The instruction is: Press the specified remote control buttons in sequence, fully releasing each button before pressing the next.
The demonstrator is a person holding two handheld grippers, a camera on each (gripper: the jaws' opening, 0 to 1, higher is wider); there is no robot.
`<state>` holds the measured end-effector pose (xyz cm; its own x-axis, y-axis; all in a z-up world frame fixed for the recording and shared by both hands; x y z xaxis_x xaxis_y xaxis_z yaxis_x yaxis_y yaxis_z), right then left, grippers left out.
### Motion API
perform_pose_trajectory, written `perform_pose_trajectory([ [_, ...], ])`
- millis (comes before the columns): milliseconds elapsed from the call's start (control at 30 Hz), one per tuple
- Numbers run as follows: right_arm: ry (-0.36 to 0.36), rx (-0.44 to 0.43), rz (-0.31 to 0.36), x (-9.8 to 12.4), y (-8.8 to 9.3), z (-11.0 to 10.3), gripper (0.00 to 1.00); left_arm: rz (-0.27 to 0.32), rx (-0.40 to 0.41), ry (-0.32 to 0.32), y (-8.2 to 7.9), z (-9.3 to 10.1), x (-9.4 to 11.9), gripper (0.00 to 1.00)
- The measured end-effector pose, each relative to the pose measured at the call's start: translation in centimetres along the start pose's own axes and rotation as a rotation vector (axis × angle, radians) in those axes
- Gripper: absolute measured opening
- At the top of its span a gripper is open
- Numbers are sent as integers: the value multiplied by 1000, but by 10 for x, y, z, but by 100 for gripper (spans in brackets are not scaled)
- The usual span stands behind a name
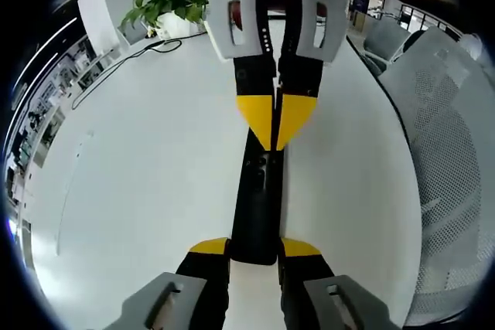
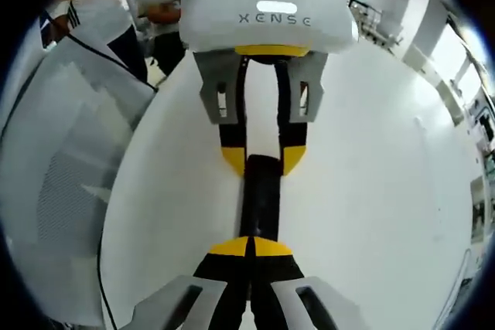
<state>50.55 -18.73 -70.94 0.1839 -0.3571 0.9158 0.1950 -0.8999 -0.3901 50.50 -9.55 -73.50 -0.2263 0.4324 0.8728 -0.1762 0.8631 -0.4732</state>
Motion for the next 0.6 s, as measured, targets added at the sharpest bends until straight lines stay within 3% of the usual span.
perform_pose_trajectory([
  [600,-10,5,-14,-9,3,0,0,8,2,2,0,0,1,23],
])
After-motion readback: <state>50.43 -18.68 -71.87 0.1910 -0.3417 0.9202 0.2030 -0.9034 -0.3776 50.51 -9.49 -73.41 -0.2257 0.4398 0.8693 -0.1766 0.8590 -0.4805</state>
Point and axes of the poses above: the point that each gripper's makers call its tool centre point, and the gripper's own axes: x roughly backward along the fingers, z roughly to its right, y roughly out of its underside, the point moved 5 cm from there along x, roughly backward along the fingers, and after that the axes turned 5 degrees about -y, right-handed, at the moved point
